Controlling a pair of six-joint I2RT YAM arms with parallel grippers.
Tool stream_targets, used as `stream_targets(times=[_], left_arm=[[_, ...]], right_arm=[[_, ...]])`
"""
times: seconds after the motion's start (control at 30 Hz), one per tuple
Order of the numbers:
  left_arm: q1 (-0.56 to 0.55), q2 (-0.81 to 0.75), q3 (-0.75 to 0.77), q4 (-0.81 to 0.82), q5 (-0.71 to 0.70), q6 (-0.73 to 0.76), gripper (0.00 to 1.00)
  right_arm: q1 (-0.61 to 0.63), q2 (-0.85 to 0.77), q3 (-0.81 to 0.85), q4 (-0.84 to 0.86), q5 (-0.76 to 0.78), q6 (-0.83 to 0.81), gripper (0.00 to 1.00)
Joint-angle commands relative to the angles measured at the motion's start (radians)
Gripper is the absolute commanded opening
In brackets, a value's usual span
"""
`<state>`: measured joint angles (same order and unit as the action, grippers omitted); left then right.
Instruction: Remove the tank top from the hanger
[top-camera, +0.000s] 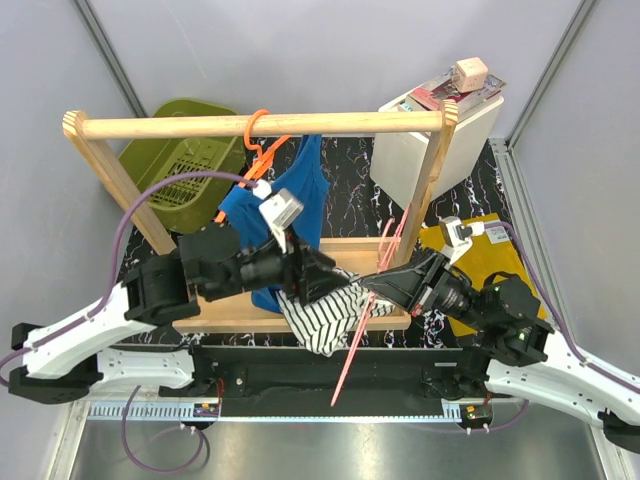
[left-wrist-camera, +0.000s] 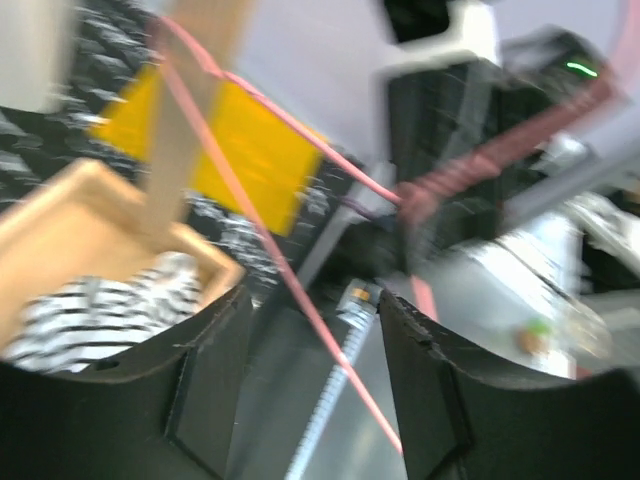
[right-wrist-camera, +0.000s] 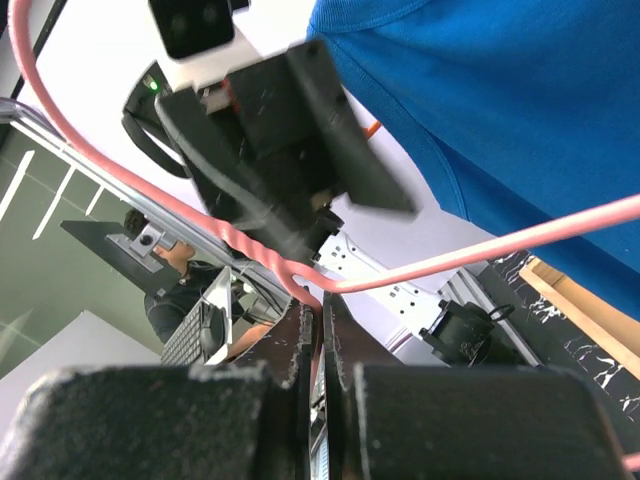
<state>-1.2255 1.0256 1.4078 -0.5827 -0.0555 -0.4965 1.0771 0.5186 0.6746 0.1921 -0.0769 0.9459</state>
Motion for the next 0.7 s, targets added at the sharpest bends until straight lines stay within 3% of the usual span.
stream_targets(times=[0.0,0.17,0.37,0.57,0.67], left_arm=[[-0.047,-0.097,-0.133,0.204,0.226,-0.117,0.55],[-0.141,-0.127,-0.182,0.221,0.169,-0.152,0.53],[-0.176,-0.137,-0.239,0.264,0.14,-0.198,0.49],[-0.198,-0.145,-0.259,0.265,0.112,-0.218,0.35],[-0.2,-0.157,-0.263,0.267,0.085,-0.229,0.17]], right_arm=[[-0.005,0.058,0.029,0.127,-0.072,0.004,0.0],[-0.005,0.118,0.045,0.167,-0.08,0.011,0.0],[-0.003,0.187,0.06,0.254,-0.127,0.045,0.0],[-0.005,0.205,0.036,0.339,-0.143,0.087,0.0],[-0.005,0.201,0.039,0.328,-0.139,0.082,0.0]])
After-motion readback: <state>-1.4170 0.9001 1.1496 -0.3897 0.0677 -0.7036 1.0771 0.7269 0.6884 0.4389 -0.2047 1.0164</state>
